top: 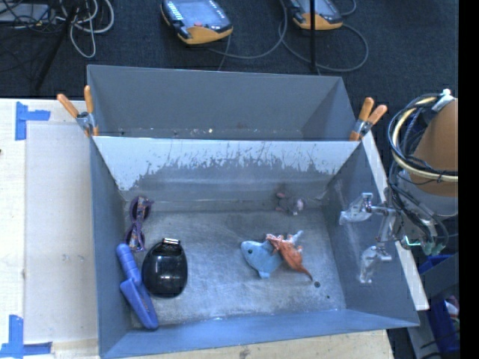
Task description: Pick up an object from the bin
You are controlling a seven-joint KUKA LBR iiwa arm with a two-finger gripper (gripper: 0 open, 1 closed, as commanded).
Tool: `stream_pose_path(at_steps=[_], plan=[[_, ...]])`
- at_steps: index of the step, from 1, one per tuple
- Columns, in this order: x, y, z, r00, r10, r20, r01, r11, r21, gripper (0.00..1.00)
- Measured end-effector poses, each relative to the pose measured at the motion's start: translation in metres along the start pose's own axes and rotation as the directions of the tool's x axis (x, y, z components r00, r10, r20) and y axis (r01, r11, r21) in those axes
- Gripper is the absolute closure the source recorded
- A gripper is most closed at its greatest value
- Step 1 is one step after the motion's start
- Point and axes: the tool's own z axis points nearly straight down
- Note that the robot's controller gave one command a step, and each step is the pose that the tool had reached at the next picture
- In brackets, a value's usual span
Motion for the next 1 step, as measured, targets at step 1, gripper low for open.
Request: stream_pose_path(at_steps=[1], plan=[[-0.0016, 0.0006, -0.0034, 1.0, -0.003, 0.007, 0.003, 1.0, 0.001, 0.0]])
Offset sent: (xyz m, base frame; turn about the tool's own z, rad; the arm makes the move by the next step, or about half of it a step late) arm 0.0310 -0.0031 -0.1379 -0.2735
